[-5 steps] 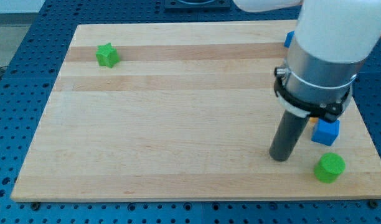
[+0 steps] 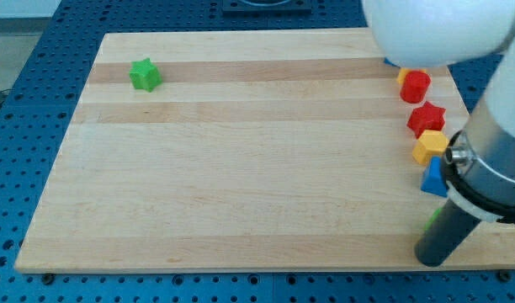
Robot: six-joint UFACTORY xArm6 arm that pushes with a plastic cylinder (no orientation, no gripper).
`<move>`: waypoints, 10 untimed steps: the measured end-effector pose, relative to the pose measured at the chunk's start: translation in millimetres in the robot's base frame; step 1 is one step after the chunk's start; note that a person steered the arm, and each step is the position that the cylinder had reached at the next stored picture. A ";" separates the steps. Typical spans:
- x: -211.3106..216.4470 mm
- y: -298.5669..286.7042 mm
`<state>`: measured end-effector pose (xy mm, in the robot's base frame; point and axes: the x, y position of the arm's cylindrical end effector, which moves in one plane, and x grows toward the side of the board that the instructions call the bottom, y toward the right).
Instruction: Move the green circle slightly to the top
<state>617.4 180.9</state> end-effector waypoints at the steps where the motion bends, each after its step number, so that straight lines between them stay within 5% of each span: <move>1: 0.3 1.3; 7: -9.3 10.0; 10: -61.2 -70.7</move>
<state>556.2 110.2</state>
